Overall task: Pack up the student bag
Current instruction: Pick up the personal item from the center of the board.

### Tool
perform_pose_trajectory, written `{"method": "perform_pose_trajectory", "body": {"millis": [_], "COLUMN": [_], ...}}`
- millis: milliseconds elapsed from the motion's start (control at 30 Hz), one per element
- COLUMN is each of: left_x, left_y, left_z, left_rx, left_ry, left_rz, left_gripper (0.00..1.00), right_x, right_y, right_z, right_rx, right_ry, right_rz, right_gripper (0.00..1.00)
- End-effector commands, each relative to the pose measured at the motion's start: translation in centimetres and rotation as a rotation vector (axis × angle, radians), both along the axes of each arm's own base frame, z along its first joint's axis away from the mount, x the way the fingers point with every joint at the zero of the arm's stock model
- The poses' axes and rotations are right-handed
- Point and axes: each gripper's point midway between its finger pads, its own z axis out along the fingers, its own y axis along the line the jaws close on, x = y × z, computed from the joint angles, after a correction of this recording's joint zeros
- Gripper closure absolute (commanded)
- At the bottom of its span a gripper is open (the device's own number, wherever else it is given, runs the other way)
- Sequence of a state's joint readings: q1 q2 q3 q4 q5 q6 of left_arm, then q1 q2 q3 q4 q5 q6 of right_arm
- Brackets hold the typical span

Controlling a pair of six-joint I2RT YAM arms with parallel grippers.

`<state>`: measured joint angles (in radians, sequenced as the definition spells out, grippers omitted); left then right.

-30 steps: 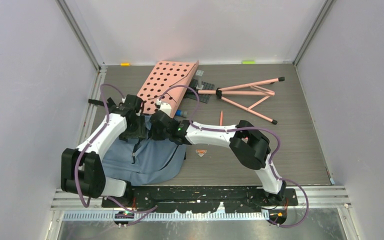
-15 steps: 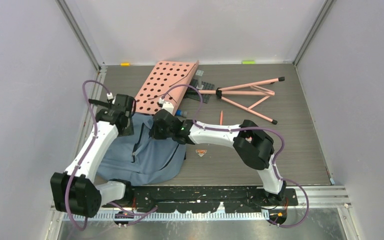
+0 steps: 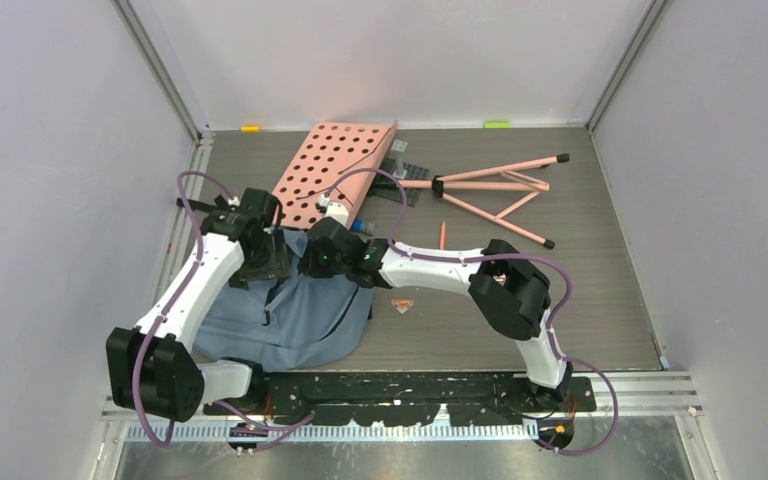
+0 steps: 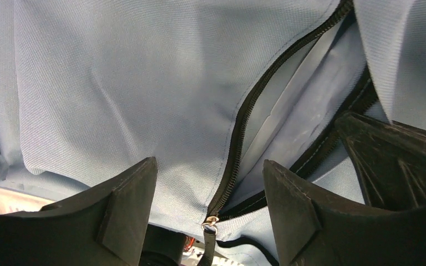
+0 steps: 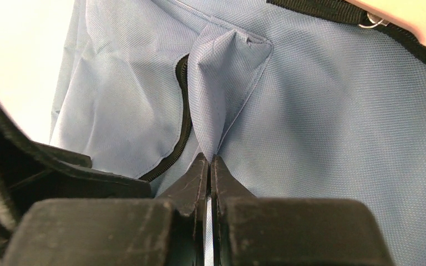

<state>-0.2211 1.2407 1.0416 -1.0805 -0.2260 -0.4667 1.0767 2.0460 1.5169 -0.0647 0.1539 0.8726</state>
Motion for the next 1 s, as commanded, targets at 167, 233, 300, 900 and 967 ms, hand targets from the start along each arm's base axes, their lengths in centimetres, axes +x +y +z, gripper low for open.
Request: {"method": "perform_pose_trajectory", "body": {"millis": [167, 233, 300, 900, 967], "left_x": [-1.1, -1.5, -1.7, 0.1, 0.8], "left_y": [0.6, 0.4, 0.4, 4.5, 5.1], "left_z": [0.2, -0.1, -0.2, 0.6, 1.3], "left_rx": [0.094, 0.117, 0.146, 0.463, 0.486], "left_ry": [0.116, 0.164, 0.188, 0.178, 0.096], "left_rz": [0.045, 0.023, 0.014, 0.068, 0.092], "left_gripper": [0.25, 0.25, 0.25, 0.45, 0.48], "right_x": [1.9, 2.1, 2.3, 2.0, 2.0], "right_y": [-0.2, 0.0, 0.2, 0.7, 0.6], "right_z": [6.7, 6.9, 7.0, 7.4, 7.1], "right_rx": [0.169, 0.176, 0.184, 0.235, 0.231], "right_ry": [-0.067, -0.065, -0.062, -0.062, -0.059], "right_rz": [-0.043, -0.037, -0.033, -0.004, -0.004], "right_gripper": [0.99, 0.99, 0.99, 0.99, 1.0]}}
